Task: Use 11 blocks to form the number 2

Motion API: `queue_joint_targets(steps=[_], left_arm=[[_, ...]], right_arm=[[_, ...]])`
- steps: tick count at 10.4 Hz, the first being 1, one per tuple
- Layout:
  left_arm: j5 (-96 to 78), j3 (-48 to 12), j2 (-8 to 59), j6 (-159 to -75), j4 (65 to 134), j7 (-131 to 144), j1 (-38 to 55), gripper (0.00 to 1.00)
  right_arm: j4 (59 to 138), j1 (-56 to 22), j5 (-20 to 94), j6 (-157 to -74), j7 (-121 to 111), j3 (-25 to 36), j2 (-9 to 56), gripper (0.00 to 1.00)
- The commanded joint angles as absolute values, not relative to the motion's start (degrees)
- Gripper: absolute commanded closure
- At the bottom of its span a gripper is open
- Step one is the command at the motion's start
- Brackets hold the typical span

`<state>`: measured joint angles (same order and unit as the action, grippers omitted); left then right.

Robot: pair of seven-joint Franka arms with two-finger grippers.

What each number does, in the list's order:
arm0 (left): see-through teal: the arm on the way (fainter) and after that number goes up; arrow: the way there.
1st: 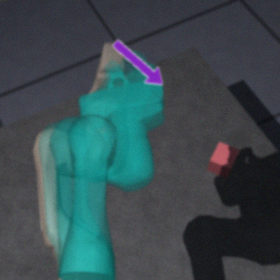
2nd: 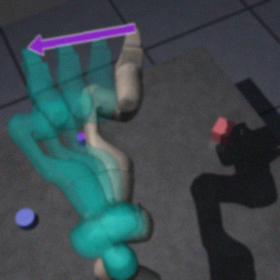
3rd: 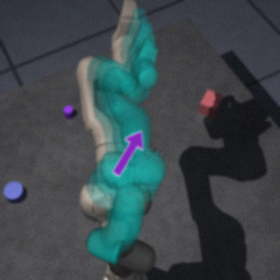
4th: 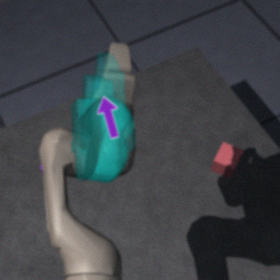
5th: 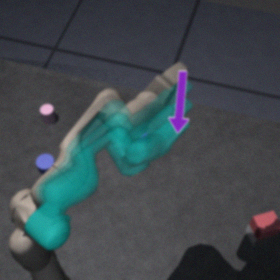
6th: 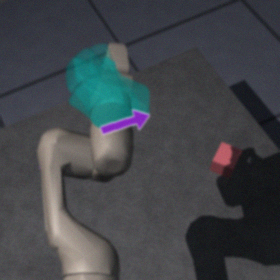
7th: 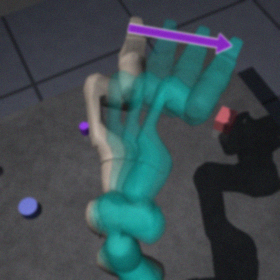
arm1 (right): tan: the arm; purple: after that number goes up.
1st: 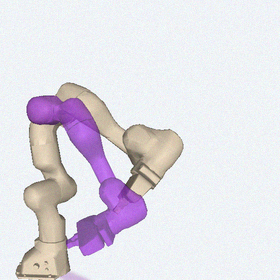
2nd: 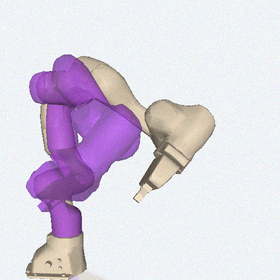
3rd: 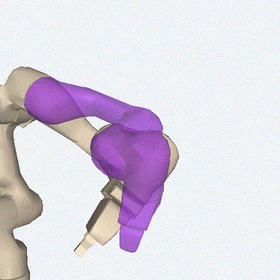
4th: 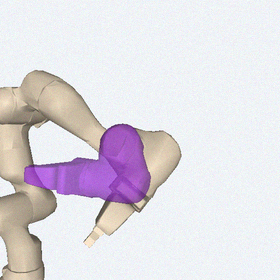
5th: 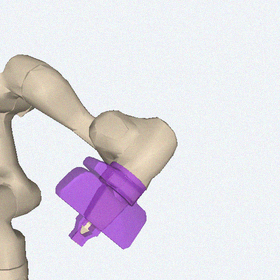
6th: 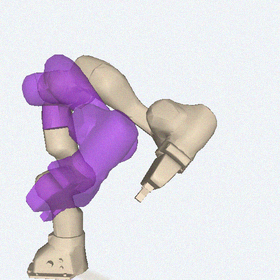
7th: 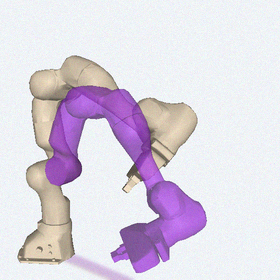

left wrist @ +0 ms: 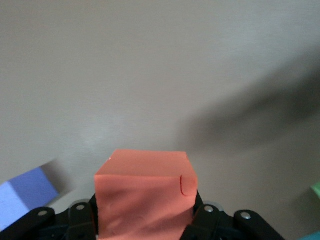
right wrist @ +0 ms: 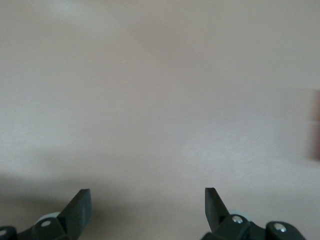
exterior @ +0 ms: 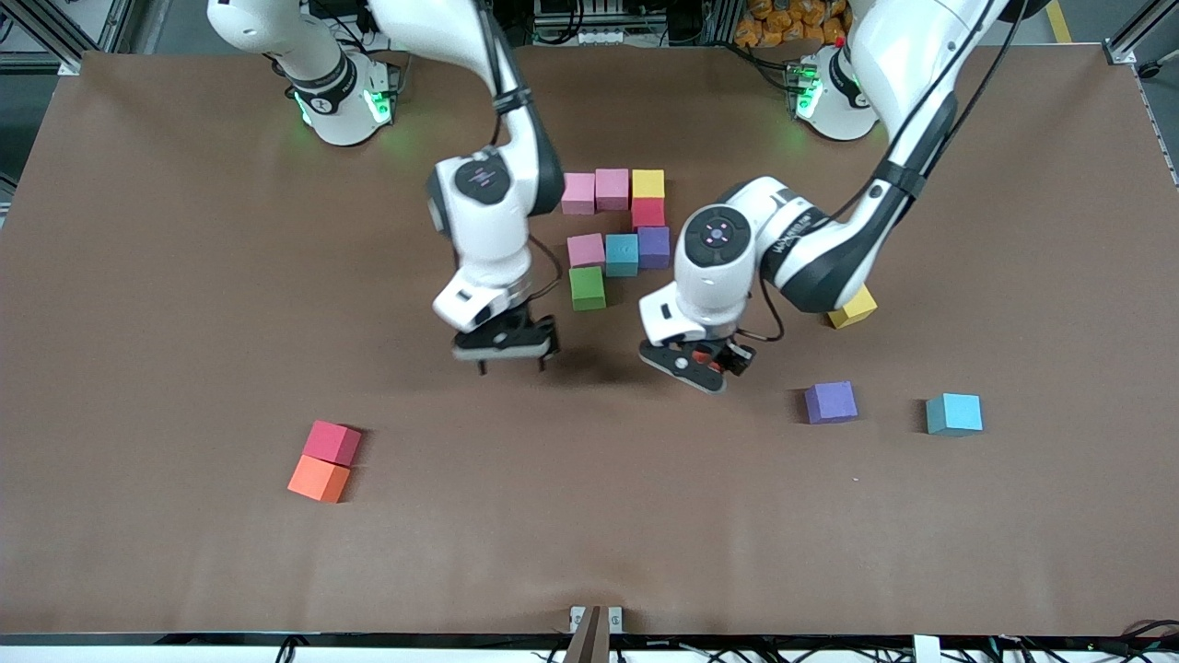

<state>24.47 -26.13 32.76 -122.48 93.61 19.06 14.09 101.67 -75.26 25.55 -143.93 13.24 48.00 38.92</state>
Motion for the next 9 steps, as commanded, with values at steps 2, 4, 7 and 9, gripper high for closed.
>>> queue_joint_targets(steps=[2, 4, 7, 9], left_arm=[[19.26, -25.84, 36.11, -122.87, 90.46, 32.64, 18.80, 0.59], [19.25, -25.84, 39.62, -123.39, 86.86, 45.37, 22.57, 0.60], [19.51, -25.23, 44.46, -131.01, 83.50, 62.35, 26.62, 0.60], [19.86, -24.79, 45.44, -132.36, 83.76, 63.72, 26.98, 0.60]], right_arm=[[99.58, -62.86, 25.84, -139.15, 0.65, 41.49, 34.02, 0.00], [96.00, -56.37, 25.84, -131.35, -6.81, 39.83, 33.75, 0.00], [94.66, -47.92, 25.84, -128.41, -17.45, 37.44, 33.66, 0.00], [95.10, -43.35, 25.84, -128.32, -25.10, 36.13, 33.84, 0.00]])
